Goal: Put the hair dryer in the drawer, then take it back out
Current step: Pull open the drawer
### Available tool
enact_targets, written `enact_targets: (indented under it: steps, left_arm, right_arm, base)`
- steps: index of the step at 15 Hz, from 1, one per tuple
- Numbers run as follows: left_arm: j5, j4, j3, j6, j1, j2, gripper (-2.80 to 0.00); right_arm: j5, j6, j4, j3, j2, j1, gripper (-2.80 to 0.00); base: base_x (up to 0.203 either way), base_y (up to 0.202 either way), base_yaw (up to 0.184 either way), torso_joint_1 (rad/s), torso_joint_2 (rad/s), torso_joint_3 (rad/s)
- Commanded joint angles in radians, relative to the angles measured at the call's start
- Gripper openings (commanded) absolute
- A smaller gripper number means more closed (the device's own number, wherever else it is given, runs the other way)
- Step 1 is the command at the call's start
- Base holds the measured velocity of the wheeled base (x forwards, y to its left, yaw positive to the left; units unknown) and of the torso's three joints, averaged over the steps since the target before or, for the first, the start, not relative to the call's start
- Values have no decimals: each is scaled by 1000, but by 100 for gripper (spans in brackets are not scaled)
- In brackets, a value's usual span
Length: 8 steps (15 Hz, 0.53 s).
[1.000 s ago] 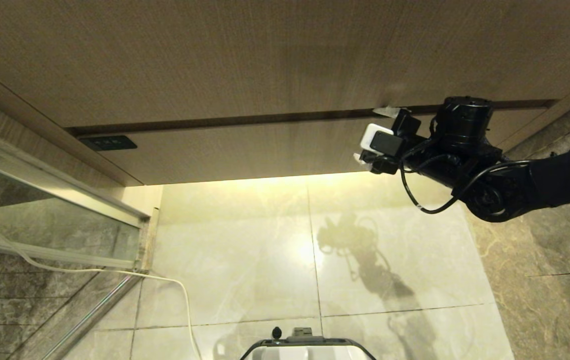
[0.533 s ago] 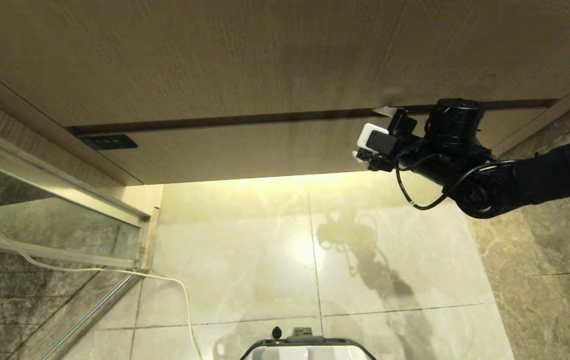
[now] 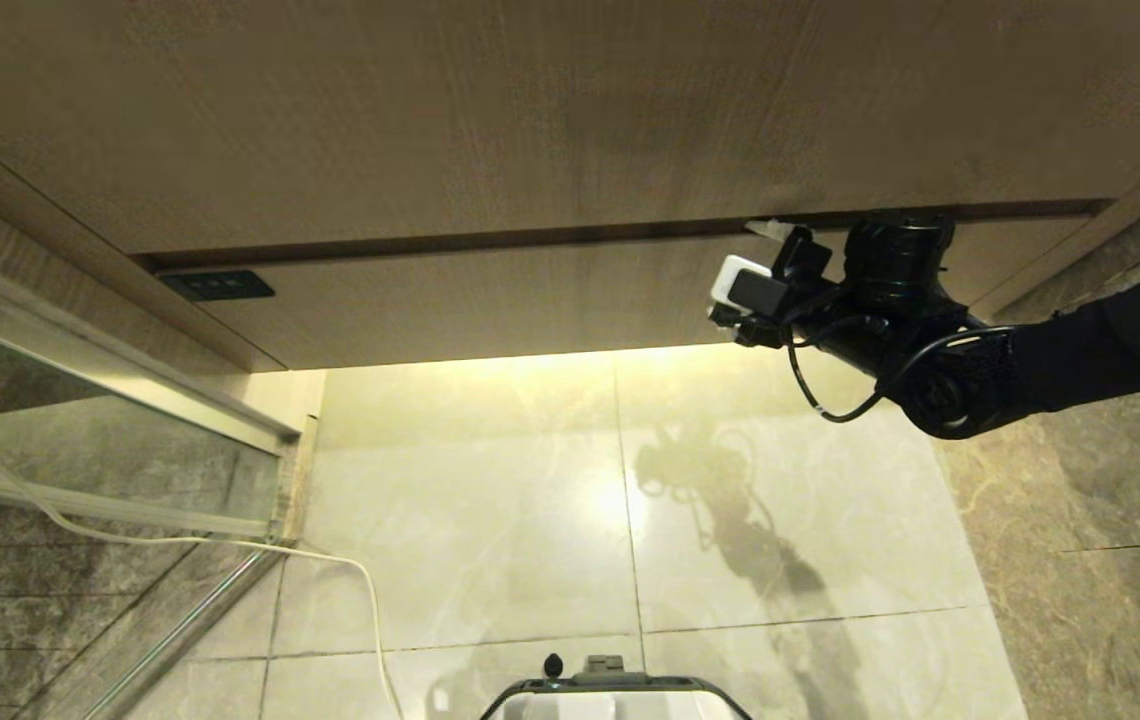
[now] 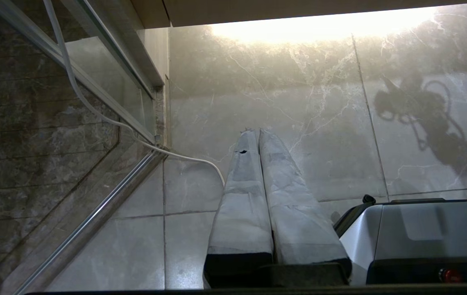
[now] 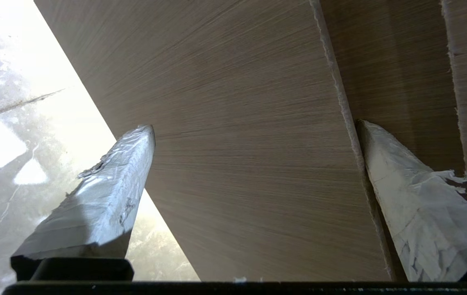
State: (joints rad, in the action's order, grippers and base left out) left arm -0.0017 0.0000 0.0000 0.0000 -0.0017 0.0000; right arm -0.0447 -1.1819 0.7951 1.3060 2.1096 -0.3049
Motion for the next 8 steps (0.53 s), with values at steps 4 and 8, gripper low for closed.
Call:
enact_targets:
  steps: [4, 8]
  left_arm:
    - [0, 0, 2, 0, 0, 0, -280]
    - [0, 0, 2, 0, 0, 0, -280]
  right_arm:
    - [-1, 34, -125, -13, -2, 1, 0]
    - [25, 113, -244, -7, -23, 6, 0]
  base:
    - [0, 0, 0, 0, 0, 0]
    - [0, 0, 0, 0, 0, 0]
